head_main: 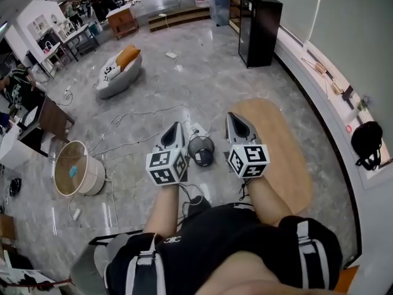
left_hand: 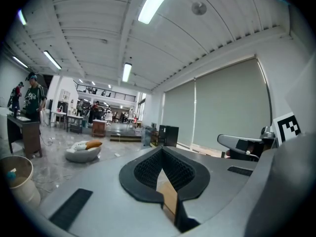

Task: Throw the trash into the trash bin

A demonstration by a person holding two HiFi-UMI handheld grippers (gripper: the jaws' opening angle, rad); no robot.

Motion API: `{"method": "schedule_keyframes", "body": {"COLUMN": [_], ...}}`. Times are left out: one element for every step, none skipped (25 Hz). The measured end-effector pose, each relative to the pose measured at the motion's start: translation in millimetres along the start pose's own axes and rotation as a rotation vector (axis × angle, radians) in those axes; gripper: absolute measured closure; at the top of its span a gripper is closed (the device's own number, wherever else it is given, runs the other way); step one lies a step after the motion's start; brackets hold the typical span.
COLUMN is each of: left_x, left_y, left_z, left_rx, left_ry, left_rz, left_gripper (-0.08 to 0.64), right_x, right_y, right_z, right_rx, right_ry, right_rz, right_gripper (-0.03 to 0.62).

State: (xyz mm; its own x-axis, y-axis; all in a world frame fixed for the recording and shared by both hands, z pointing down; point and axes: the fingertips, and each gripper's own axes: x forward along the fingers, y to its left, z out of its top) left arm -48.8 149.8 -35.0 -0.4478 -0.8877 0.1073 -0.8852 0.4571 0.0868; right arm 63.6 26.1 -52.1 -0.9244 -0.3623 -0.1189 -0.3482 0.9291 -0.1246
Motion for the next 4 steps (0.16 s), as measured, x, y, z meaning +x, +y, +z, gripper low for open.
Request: {"method": "schedule_keyframes", "body": {"left_x": [-1.5,-2.9,-4.3,-5.6], "left_y": [-2.0,-3.8,-5.5,-7.1], "left_z": [-1.6,-3.3,-5.1,-6.8], "left_rx": [0.0,0.0,-0.002,-0.004], "left_ry": [0.001,0.003,0.004,0.005], "left_rz": [-0.001,-0.002,-0.003,-0.005], "left_gripper": [0.548,0.548,0.548,0.548], "right_x": [-1.9,-3.7,-5.5,-7.1], "right_y": [-0.4,-0.4,-0.1,0.3], "right_z": [-2.3,-4.6,-6.8,-9.0], "right_rx": [0.0,0.0,0.0,0.001], "right_ry": [0.007,0.013,0.018,0.024], "right_rz": [0.001,0.004,0.007,0.01], "right_gripper": [0.581,0.581,0.581,0.581]}}
